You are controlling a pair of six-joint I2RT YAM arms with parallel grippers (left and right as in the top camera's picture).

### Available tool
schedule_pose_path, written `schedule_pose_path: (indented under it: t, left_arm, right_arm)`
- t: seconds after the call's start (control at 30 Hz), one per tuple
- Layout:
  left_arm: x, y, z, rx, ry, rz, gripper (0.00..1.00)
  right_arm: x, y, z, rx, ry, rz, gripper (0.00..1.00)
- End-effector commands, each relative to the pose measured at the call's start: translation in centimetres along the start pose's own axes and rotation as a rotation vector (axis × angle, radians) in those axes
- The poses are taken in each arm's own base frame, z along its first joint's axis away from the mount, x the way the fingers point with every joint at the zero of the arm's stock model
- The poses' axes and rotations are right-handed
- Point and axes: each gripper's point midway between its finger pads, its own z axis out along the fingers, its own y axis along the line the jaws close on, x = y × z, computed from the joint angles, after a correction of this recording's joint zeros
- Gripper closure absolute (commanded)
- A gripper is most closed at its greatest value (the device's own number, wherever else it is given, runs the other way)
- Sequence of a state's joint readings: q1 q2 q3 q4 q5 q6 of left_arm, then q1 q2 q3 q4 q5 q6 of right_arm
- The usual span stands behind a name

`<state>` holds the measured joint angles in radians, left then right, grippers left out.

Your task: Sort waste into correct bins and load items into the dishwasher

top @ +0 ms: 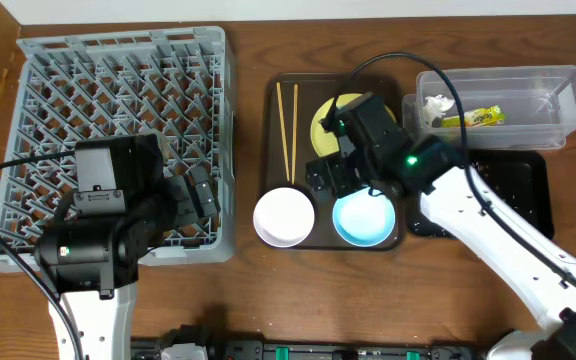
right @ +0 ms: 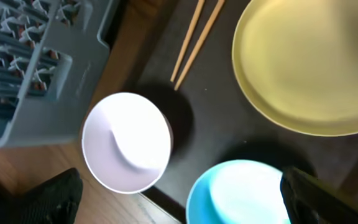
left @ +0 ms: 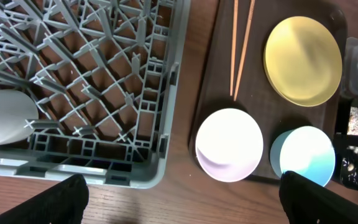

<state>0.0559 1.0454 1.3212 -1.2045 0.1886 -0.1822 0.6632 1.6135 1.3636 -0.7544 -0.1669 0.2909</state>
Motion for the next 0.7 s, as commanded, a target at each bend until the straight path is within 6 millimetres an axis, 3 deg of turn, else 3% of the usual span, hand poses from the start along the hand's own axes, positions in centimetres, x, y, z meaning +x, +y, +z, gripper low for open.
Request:
schedule_pose_path:
  t: [0.0,0.23,0.33,0.47,0.67]
  left_arm:
    - [-0.2,-0.2,-0.3,0.006,-0.006,0.017,0.02]
    - [-0.2,-0.2,-0.3,0.006,-0.006,0.017,0.02]
    - [-0.2,-0.2,-0.3,0.006,-0.006,0.017,0.02]
    - [-0.2,-0.2,-0.3,0.006,-0.006,0.017,0.02]
    - [-0.2,-0.2,-0.3,0.006,-0.006,0.017,0.02]
  right_arm:
    - [-2.3,-0.2,-5.3,0.005,-0.14,-0.122,0.01]
    - [-2.1,-3.2,-16.0,0.216,-0.354,-0.25,0.01]
    - [-1.2,-4.7,-18.7,0.29,-0.431,-0.265,0.01]
    - [0.5,-6.8,-20.3,0.311,-0.546,-0.224,0.01]
    - [4.7,-9.8,-19.6,0.263,-0.665,-0.156,0.01]
